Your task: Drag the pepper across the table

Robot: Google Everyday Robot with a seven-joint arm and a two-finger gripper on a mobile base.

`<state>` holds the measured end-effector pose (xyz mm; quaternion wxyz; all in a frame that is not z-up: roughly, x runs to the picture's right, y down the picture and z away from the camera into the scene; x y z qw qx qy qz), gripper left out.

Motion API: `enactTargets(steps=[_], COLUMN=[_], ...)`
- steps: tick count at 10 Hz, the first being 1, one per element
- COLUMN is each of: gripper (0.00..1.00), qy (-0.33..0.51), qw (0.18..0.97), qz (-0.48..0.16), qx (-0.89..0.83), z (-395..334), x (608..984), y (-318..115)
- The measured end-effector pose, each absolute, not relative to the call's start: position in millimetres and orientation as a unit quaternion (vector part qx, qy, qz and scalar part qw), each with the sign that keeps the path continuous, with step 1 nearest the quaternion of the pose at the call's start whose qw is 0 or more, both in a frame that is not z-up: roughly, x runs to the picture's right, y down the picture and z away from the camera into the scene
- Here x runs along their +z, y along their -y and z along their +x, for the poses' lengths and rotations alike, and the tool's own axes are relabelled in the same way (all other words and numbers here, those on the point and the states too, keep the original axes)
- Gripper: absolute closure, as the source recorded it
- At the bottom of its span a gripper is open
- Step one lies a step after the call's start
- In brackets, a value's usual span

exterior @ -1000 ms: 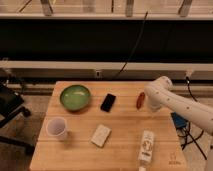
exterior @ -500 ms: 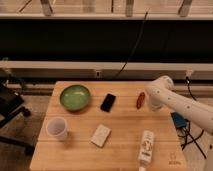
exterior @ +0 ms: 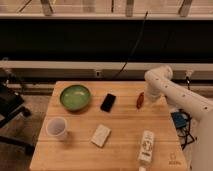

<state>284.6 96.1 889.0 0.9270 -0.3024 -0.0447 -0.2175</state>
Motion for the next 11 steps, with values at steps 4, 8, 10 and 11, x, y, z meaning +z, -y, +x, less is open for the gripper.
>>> enactTargets(steps=[4, 8, 10, 11], gripper=[0.20, 0.20, 0.20, 0.20], qy=[0.073, 0.093, 0.101, 0.103], qw=[0.921, 0.914, 0.910, 0.908], qz=[-0.296, -0.299, -0.305, -0.308], qx=[-0.243, -0.257, -0.261, -0.263], z=[270, 252, 246, 243], x=[902, 914, 923, 928], y=[-80, -74, -77, -79])
